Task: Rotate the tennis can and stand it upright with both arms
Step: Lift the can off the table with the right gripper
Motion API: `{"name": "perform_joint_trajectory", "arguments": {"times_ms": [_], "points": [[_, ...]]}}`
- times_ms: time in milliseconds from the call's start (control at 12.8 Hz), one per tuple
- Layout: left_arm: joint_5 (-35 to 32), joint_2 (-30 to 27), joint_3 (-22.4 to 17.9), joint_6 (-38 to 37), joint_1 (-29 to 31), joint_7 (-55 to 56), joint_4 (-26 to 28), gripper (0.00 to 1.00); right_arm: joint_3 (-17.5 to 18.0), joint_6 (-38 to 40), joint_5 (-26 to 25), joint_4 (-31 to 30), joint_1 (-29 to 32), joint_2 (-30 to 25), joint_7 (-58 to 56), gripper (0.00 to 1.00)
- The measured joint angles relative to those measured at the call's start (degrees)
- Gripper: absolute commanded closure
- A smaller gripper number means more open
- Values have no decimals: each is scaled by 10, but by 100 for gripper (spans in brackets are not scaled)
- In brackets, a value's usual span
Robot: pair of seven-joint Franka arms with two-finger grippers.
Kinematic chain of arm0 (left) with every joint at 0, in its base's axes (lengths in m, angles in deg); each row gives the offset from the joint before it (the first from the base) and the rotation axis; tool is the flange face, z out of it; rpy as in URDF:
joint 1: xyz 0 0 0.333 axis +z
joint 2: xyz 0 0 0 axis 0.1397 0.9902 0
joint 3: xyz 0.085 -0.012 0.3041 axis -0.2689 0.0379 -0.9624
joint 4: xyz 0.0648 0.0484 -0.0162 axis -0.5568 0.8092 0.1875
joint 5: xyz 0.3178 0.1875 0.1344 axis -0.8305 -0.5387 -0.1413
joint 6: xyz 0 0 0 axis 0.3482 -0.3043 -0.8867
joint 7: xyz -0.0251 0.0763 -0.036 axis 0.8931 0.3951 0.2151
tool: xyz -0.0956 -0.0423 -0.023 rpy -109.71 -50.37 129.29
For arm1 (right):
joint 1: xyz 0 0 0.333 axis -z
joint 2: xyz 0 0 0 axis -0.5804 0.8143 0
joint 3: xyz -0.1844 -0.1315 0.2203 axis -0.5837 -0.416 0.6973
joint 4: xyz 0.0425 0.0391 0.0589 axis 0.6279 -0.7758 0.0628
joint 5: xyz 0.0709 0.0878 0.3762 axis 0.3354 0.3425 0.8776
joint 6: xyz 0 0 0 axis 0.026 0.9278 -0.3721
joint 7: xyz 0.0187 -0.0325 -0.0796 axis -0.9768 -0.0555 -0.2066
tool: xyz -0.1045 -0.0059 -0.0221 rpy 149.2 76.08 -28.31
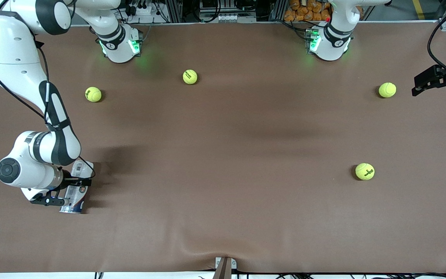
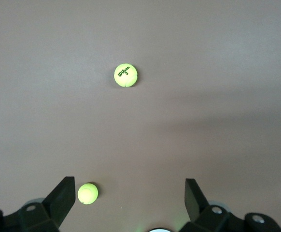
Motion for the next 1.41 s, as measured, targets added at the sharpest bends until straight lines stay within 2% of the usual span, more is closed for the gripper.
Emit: {"name": "perform_joint_trajectory", "arguments": {"times_ms": [157, 313, 391, 1409], "points": [[0, 0, 0, 0, 0, 0, 0, 0, 0, -2, 0, 0, 0, 1, 0, 0], [0, 0, 0, 0, 0, 0, 0, 0, 0, -10, 0, 0, 0, 1, 0, 26], [0, 0, 0, 0, 0, 0, 0, 0, 0, -12, 0, 0, 0, 1, 0, 30], [0, 0, 0, 0, 0, 0, 0, 0, 1, -12, 0, 4, -7, 1, -5, 33]]}}
